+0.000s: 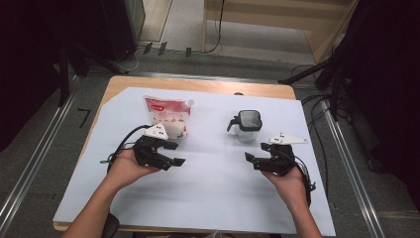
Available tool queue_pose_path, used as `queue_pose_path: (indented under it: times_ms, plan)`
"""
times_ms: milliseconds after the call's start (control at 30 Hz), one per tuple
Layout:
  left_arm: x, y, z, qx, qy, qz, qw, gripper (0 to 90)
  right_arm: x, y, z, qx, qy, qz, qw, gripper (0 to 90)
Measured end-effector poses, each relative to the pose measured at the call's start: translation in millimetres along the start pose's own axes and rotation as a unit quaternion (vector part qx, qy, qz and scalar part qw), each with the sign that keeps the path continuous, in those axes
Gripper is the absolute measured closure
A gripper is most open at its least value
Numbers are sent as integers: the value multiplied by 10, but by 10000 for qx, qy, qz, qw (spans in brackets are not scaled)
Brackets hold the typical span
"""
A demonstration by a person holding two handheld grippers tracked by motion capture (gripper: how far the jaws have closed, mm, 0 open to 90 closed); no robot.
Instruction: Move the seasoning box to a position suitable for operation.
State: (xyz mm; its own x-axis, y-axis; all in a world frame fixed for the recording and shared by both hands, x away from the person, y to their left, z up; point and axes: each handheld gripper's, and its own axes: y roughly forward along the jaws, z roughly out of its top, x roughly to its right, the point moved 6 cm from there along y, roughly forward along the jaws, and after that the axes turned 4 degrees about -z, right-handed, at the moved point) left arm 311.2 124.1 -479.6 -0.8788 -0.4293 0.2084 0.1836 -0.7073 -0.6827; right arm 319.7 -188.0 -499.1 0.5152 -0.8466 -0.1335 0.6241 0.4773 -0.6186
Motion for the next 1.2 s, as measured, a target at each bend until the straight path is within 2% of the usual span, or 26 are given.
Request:
queue_pose_path:
  times_ms: [233, 367, 500, 567, 700, 800, 900, 1000, 1067, 1100, 1200]
  plan:
    - [19, 7, 8, 32, 30, -43, 10000, 354, 103, 109, 16, -24, 258, -458, 9986, 148]
    - [24, -5, 10, 66, 47, -59, 9999, 355, 155, 169, 28, 16, 354, -638, 9973, 126]
    - [24, -3, 11, 88, 53, -41, 9999, 355, 199, 222, 73, 150, 587, -703, 9957, 82]
    - [25, 3, 9, 78, 64, -43, 9999, 355, 226, 265, 89, 192, 651, -814, 9944, 64]
    - [27, 5, 5, 24, 65, -17, 10000, 356, 255, 378, 101, 186, 793, -873, 9929, 50]
    - [27, 7, 5, 26, 81, -18, 10000, 357, 272, 456, 123, 113, 715, -1007, 9923, 33]
    - [22, 13, 4, 46, 70, -35, 10000, 359, 261, 515, 186, 178, 680, -1097, 9915, 28]
    - [18, 13, 1, 41, 47, -16, 10000, 361, 274, 598, 230, 296, 770, -1134, 9901, 28]
    - [18, 12, 2, 56, 43, -18, 10000, 362, 298, 653, 245, 282, 856, -1293, 9875, 30]
    - [18, 12, 1, 49, 40, -19, 10000, 363, 293, 683, 259, 299, 909, -1255, 9875, 30]
    - [18, 21, -3, 20, 50, -50, 10000, 363, 295, 740, 284, 288, 852, -1359, 9866, 33]
